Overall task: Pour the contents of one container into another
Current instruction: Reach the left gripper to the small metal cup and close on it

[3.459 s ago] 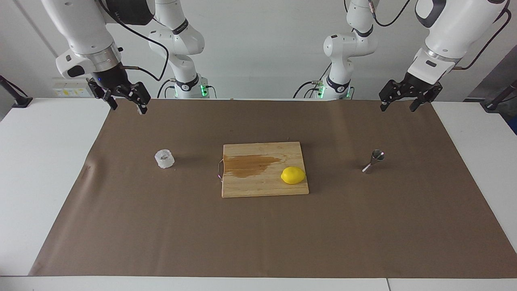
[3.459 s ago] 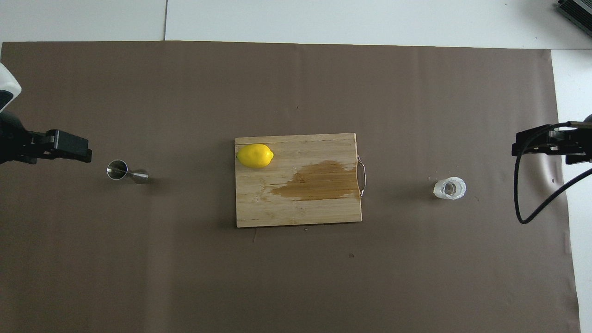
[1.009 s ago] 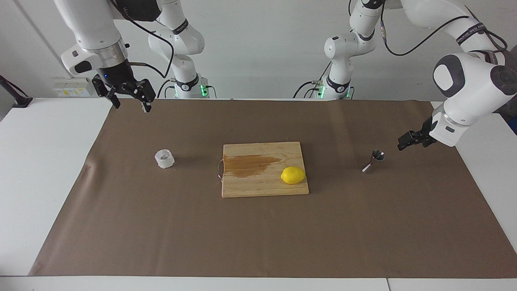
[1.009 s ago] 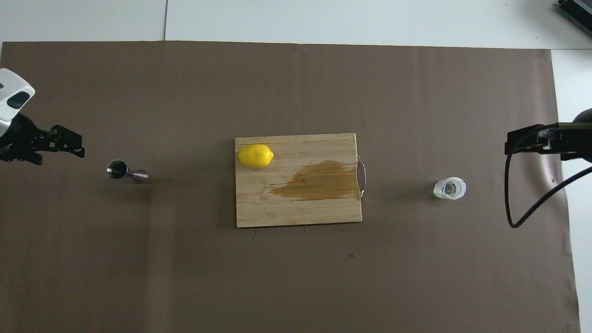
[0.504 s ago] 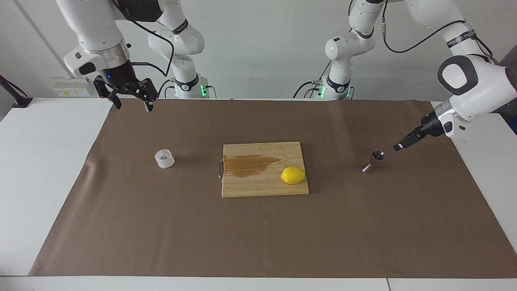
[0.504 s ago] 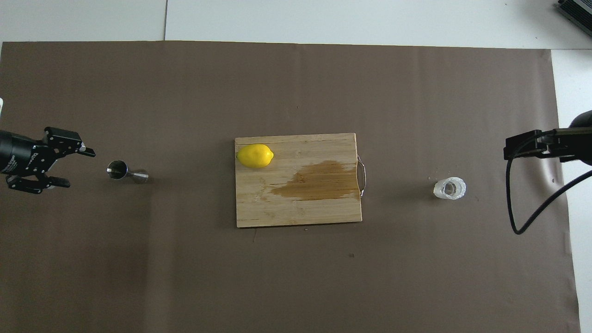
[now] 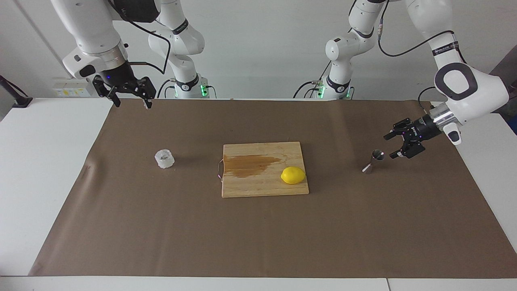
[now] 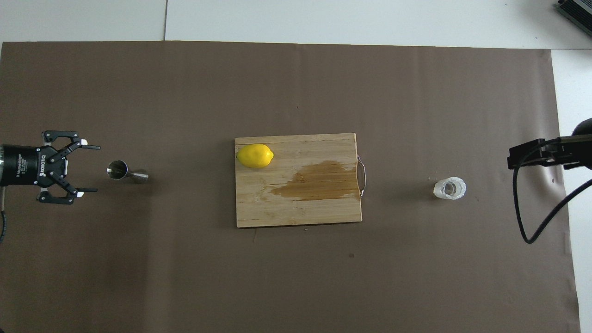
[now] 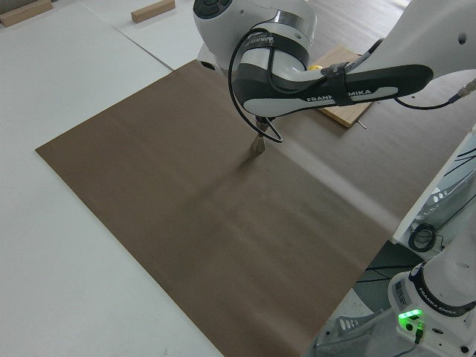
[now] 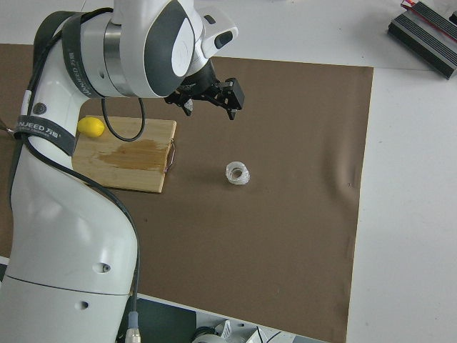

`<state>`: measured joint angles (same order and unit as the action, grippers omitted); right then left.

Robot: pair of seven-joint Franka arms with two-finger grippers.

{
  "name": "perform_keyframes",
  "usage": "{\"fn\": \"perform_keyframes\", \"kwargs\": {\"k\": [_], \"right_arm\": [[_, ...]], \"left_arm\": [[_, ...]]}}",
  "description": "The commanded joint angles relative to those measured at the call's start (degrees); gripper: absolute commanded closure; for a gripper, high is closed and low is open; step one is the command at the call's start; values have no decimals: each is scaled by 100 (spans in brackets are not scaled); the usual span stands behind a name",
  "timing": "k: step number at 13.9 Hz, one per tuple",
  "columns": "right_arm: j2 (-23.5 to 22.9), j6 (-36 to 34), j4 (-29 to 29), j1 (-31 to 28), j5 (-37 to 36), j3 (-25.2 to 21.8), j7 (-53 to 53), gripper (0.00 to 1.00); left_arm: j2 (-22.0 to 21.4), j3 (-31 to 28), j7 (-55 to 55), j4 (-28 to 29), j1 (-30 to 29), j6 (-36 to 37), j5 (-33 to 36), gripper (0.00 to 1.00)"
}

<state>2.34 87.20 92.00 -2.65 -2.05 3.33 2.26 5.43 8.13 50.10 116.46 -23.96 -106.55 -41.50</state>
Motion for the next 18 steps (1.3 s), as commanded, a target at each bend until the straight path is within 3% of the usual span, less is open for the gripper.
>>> {"fn": "perform_keyframes", "kwargs": {"k": [1, 7, 18], "right_arm": [[100, -28, 99, -69, -33, 36, -129, 0], [100, -28, 99, -69, -15, 45, -121, 0], [91, -10, 90, -43, -15, 45, -112, 0]], "left_arm": [[-287, 66, 946, 534, -83, -417, -550, 0], [-569, 66, 1019, 1545, -48, -1130, -1773, 0], [-508, 75, 1011, 1713, 225, -1719, -2372, 0]]}}
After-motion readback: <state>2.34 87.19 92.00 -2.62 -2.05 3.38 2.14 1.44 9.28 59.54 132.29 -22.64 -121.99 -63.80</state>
